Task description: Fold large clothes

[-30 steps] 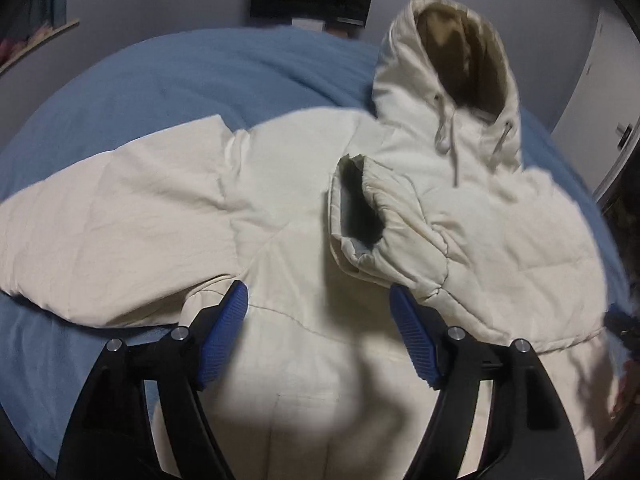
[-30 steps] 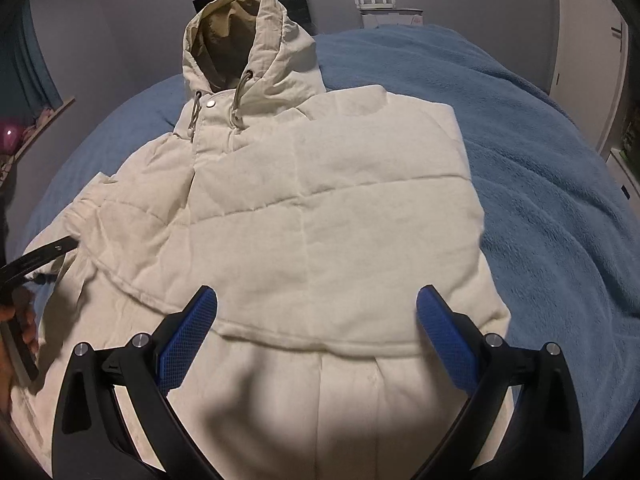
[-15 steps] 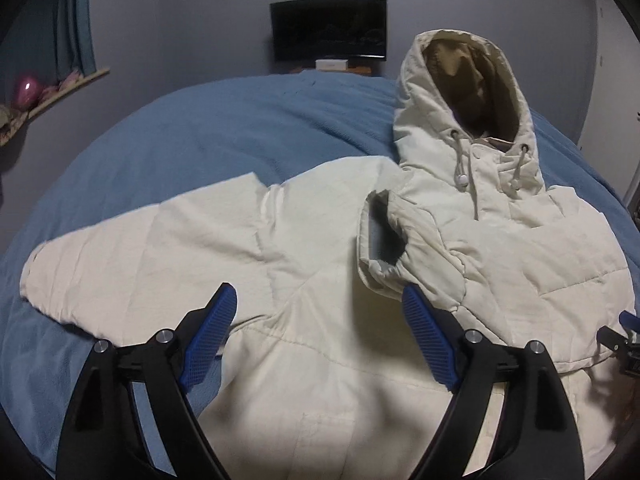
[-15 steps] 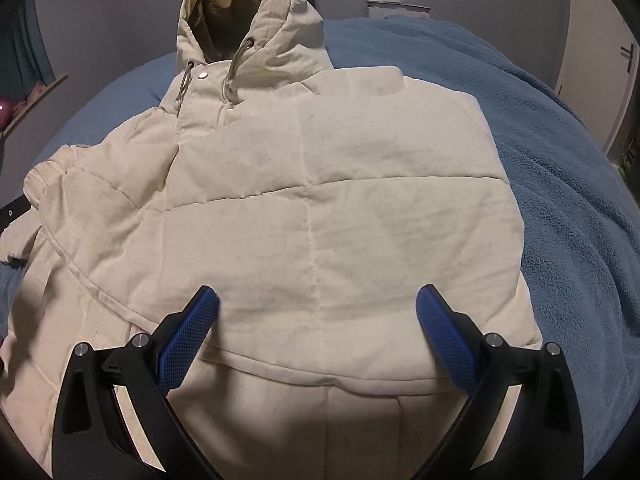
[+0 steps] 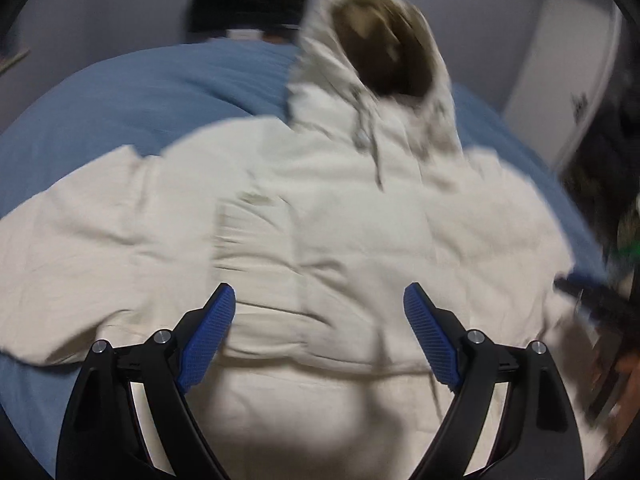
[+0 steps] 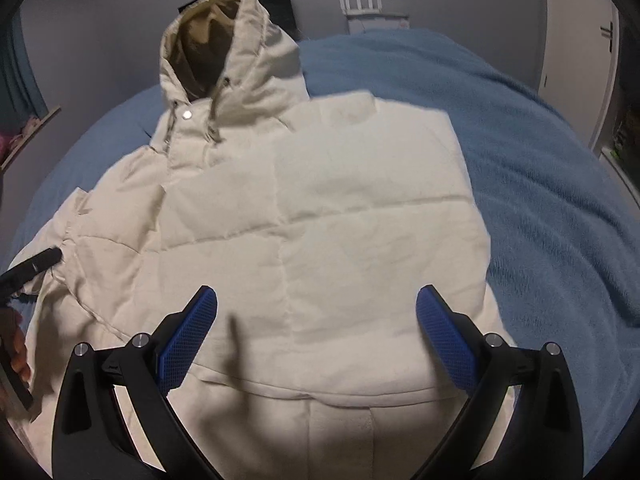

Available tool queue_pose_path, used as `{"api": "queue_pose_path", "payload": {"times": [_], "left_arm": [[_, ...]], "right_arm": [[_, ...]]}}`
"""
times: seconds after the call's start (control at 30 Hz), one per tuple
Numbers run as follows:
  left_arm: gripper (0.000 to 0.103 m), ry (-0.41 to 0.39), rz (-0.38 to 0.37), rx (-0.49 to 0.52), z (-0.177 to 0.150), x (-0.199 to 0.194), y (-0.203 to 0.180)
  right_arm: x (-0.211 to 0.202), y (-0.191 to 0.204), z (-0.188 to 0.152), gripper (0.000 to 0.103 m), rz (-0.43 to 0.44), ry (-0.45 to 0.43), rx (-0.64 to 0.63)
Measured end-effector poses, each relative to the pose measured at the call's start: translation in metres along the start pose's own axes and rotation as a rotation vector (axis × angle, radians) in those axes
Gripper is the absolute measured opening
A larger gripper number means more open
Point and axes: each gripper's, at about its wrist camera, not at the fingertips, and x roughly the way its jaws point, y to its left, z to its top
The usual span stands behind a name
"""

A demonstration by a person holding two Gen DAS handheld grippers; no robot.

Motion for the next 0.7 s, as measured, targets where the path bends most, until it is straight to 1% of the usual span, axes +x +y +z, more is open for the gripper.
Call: {"api": "queue_pose_path", "payload": {"times": [0.03, 0.1, 0.17, 0.23, 0.27, 0.3, 0.43, 0.5, 0.7], "left_arm": [[0.083, 0.015, 0.012, 0.030, -0.004, 0.006, -0.004], [0.083, 0.046, 0.071, 0.113, -0.013, 0.021, -0.014], [0.085, 0.051, 0.093, 0.155, -0.020, 0.028, -0.017], [0.089, 0.045, 0.093, 0.153, -0.020, 0.030, -0.016], [0.095, 0.044, 0.092, 0.149, -0.021, 0.031, -0.015], [0.097, 0.046, 0.088, 0.147, -0.021, 0.032, -0.015], [0.097, 0.046, 0.082, 0.143, -0.022, 0.036, -0.013], [0.097, 0.046, 0.090, 0.146, -0.022, 0.037, -0.015], [0.097, 0.043, 0.092, 0.155, -0.026, 0.038, -0.014]], "right_arm": [[0.007, 0.001, -0.004, 0.096, -0.011, 0.025, -0.016], [0.016, 0.009, -0.010, 0.096, -0.053, 0.043, -0.069], [0.023, 0.013, -0.014, 0.096, -0.082, 0.047, -0.091], [0.028, 0.012, -0.016, 0.096, -0.087, 0.045, -0.091], [0.029, 0.010, -0.017, 0.096, -0.080, 0.042, -0.086], [0.030, 0.009, -0.018, 0.096, -0.073, 0.039, -0.080], [0.030, 0.009, -0.020, 0.096, -0.075, 0.025, -0.083], [0.029, 0.009, -0.021, 0.096, -0.079, 0.015, -0.086], [0.025, 0.007, -0.024, 0.096, -0.065, -0.007, -0.079]]}}
